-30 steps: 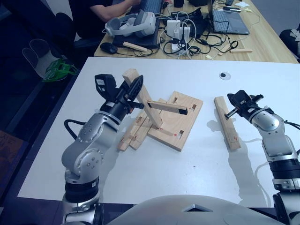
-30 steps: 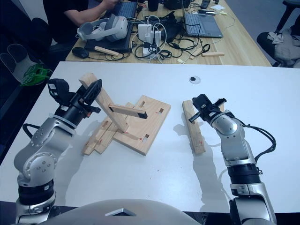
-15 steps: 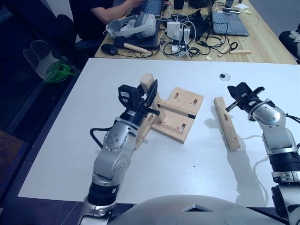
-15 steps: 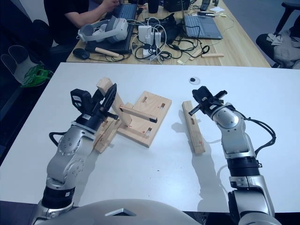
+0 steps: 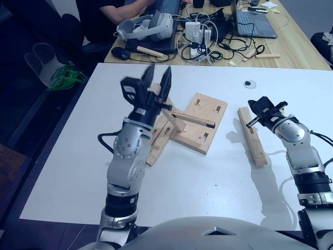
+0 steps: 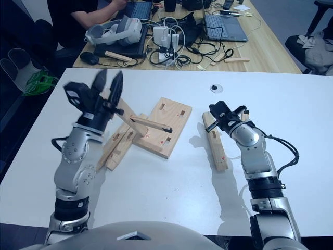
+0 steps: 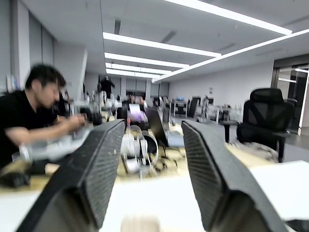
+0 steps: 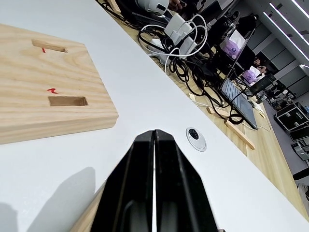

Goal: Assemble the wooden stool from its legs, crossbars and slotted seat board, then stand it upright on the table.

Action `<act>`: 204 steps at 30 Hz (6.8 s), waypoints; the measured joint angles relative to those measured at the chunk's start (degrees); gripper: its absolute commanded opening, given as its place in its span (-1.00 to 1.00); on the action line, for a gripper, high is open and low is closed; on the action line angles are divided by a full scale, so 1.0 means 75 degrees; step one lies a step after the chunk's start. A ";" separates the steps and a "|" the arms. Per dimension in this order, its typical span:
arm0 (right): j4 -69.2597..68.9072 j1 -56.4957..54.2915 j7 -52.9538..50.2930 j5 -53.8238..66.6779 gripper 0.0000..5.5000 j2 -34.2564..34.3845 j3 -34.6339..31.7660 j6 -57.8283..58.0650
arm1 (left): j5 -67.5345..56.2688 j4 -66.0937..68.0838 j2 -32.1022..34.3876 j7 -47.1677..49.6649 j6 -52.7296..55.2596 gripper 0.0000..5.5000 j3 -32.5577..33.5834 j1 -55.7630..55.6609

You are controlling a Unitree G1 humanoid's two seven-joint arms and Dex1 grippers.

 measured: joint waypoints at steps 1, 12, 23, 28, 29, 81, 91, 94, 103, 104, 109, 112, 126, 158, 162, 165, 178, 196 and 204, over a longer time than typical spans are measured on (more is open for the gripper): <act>0.0000 0.0001 -0.0022 0.0001 -1.00 0.0012 -0.0009 0.0000 | -0.0012 -0.0159 0.0003 0.0010 0.0112 0.01 0.0075 -0.0182; -0.0546 0.0602 -0.0278 0.0031 -1.00 0.0032 -0.0394 0.0201 | -0.0507 0.2175 0.2732 -0.0575 0.3023 0.26 0.3962 -0.0366; -0.1330 0.0954 -0.0415 0.0093 -1.00 0.0133 -0.0456 0.0738 | -0.1076 0.2253 0.4671 -0.4375 0.4831 0.68 0.1739 0.2003; -0.1734 0.1162 -0.0493 0.0115 -1.00 0.0290 -0.0462 0.1022 | -0.0911 0.2224 0.4951 -0.4919 0.4668 0.68 0.1116 0.1898; -0.1789 0.1171 -0.0494 0.0136 -1.00 0.0295 -0.0462 0.1075 | -0.0880 0.2224 0.4981 -0.4927 0.4602 0.68 0.1062 0.1880; -0.2269 0.1485 -0.0694 0.0374 -1.00 0.0409 -0.0539 0.1407 | -0.0908 0.1855 0.4781 -0.5007 0.5093 0.68 0.1130 0.1814; -0.2269 0.1485 -0.0695 0.0391 -1.00 0.0409 -0.0546 0.1406 | -0.0489 0.1750 0.4971 -0.4926 0.4875 0.68 0.0832 0.1834; -0.2270 0.1485 -0.0695 0.0394 -1.00 0.0409 -0.0546 0.1405 | -0.0297 0.1792 0.4994 -0.4822 0.4712 0.68 0.0766 0.1818; -0.2270 0.1485 -0.0697 0.0396 -1.00 0.0409 -0.0547 0.1403 | -0.0215 0.1976 0.4963 -0.4653 0.4546 0.68 0.0779 0.1737; -0.2270 0.1485 -0.0697 0.0397 -1.00 0.0409 -0.0547 0.1404 | -0.0325 0.1972 0.4916 -0.4668 0.4620 0.68 0.0823 0.1748; -0.2270 0.1485 -0.0696 0.0456 -1.00 0.0409 -0.0547 0.1404 | -0.0713 0.1932 0.4759 -0.4766 0.4846 0.68 0.0973 0.1777; -0.2269 0.1485 -0.0696 0.0467 -1.00 0.0409 -0.0547 0.1404 | -0.0763 0.1874 0.4760 -0.4837 0.4863 0.68 0.0964 0.1835; -0.2194 0.1467 -0.0695 0.0466 -1.00 0.0409 -0.0531 0.1386 | -0.0234 0.2032 0.4763 -0.4468 0.4795 0.68 0.0594 0.1817; -0.1130 0.0458 -0.0935 0.1297 -1.00 0.0784 -0.1377 0.0979 | -0.0731 0.2765 0.2733 -0.2676 0.4014 -0.26 0.2268 0.0491; -0.1095 -0.0319 -0.1013 0.2603 -0.89 0.1246 -0.2187 0.1393 | -0.0698 0.3537 0.2610 -0.2031 0.2702 -0.26 0.3139 -0.0881; -0.1430 -0.0988 -0.0790 0.3976 -0.70 0.1416 -0.2552 0.2207 | -0.0824 0.4380 0.3045 -0.2271 0.1933 -0.26 0.3535 -0.2343; -0.3536 -0.3183 -0.0165 0.9756 0.07 0.1508 -0.2706 0.5398 | -0.4435 0.2175 0.3864 -0.6452 0.4127 -0.26 0.2037 -0.3447; -0.3060 -0.3754 -0.2064 0.9272 0.63 0.2589 -0.2270 0.4121 | 0.0710 0.2333 0.2832 -0.3900 -0.0049 -0.26 -0.0153 -0.2669; -0.2919 -0.3934 -0.2380 1.0323 0.13 0.2563 -0.2640 0.4298 | 0.1144 0.2914 0.2837 -0.3969 -0.1245 -0.26 -0.0133 -0.2668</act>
